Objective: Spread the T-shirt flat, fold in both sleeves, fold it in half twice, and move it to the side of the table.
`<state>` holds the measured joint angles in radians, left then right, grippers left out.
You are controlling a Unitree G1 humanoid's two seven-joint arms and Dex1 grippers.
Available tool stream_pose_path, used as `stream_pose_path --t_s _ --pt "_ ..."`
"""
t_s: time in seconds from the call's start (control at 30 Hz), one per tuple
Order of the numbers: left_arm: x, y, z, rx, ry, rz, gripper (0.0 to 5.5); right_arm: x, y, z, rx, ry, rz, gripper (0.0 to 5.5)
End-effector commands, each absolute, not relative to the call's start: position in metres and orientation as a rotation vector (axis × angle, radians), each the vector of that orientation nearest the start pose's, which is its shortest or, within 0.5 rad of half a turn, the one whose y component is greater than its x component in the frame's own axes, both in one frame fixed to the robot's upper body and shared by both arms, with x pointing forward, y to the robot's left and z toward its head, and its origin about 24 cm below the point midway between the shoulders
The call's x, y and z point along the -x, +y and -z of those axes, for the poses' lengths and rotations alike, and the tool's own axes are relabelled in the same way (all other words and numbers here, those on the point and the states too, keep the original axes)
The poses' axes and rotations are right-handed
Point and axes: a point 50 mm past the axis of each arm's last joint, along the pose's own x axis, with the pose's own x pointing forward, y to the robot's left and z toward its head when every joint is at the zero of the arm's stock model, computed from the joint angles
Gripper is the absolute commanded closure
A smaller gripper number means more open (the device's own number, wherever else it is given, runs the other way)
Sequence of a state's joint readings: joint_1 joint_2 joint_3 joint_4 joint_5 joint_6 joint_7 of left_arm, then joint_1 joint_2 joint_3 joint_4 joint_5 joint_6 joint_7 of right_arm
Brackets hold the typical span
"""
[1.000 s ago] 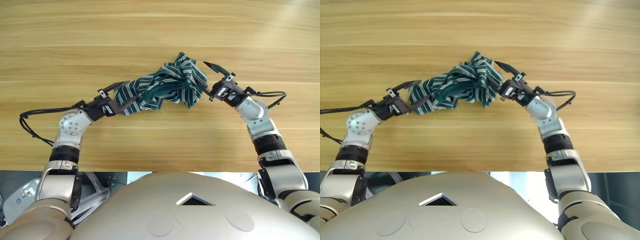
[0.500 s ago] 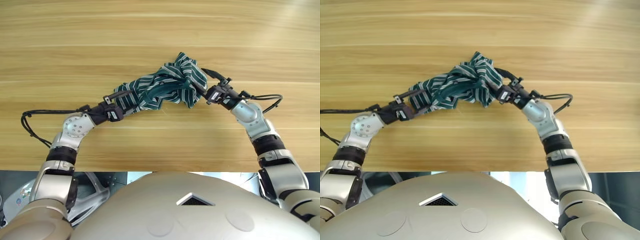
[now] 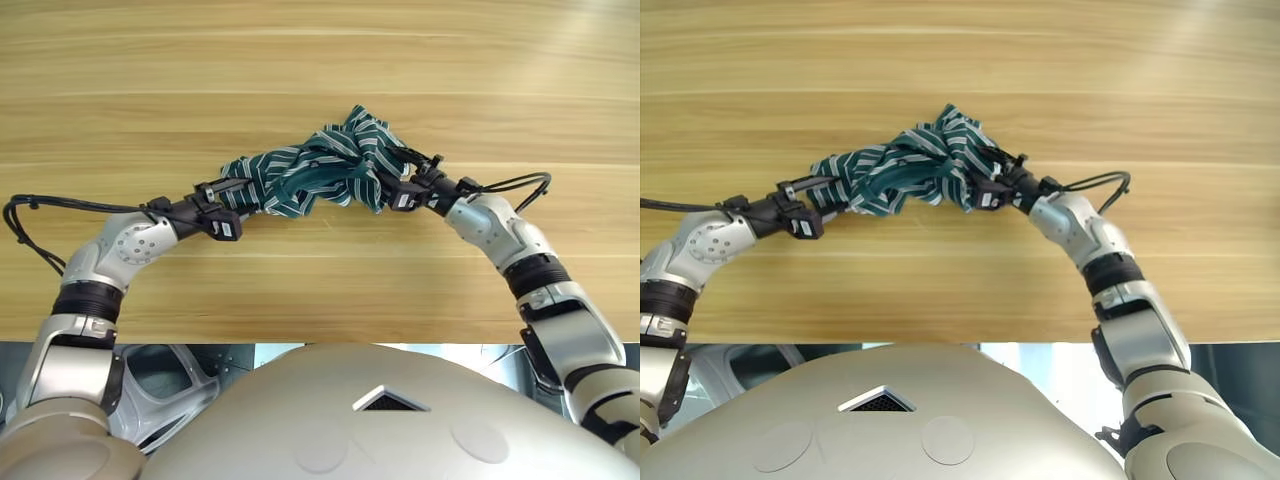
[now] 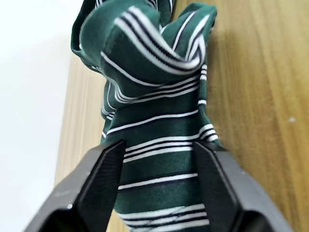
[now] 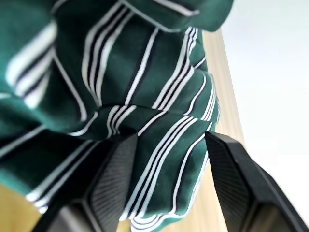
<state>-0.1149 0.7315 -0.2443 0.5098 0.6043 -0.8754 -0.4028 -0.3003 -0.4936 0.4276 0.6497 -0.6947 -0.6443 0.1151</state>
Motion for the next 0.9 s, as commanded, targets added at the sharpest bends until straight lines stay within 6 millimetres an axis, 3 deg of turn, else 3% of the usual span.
stream_pose_path --t_s 0.03,0.17,0.37,0.63,0.9 --pt "-0.214 0.222 -0.004 -1.254 -0.031 1.159 2.91 -0.241 -0.182 0.044 1.278 0.088 -0.984 2.91" --pt "-0.214 0.223 -0.007 -1.241 -0.039 1.163 2.91 -0.236 -0.187 0.044 1.274 0.092 -0.987 2.91" --pt "-0.224 0.25 -0.01 -1.245 0.071 1.107 2.91 -0.236 -0.207 0.032 1.246 0.089 -0.963 2.91" --pt "-0.238 0.279 -0.016 -1.269 0.167 1.015 2.91 -0.246 -0.236 0.0 1.209 0.061 -0.87 2.91" --pt "-0.219 0.283 -0.013 -1.141 0.167 1.129 2.91 -0.257 -0.25 -0.019 1.17 0.036 -0.809 2.91"
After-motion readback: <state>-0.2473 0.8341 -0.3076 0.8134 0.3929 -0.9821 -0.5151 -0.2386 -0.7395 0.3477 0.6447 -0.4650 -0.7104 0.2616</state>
